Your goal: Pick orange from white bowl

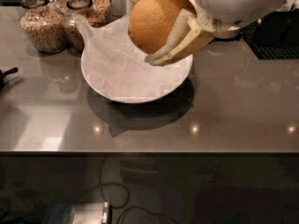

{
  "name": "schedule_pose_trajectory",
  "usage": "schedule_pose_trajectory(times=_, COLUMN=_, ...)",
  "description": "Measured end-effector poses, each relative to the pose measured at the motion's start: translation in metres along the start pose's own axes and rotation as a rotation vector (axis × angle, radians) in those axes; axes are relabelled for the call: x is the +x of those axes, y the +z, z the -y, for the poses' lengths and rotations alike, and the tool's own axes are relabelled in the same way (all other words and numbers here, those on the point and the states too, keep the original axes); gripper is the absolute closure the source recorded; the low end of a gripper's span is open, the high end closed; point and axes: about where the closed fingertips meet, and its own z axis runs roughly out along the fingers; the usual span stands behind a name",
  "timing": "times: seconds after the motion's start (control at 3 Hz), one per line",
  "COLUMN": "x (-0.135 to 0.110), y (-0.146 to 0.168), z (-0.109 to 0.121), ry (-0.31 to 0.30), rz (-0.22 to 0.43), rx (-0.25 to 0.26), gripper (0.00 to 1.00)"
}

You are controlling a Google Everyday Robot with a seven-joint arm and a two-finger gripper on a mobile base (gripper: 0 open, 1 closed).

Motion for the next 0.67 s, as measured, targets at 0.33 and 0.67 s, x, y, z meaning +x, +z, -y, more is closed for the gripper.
schedule_pose_trajectory(times=0.33, x=-0.018, y=-0.012, z=-0.021, ry=-0.046, rz=0.018, rx=0.007, gripper=1.00)
schedule_pose_trajectory(times=0.67, x=-0.033, y=-0.011, z=-0.032, ry=-0.092, rz=0.111, rx=0.011, gripper=1.00)
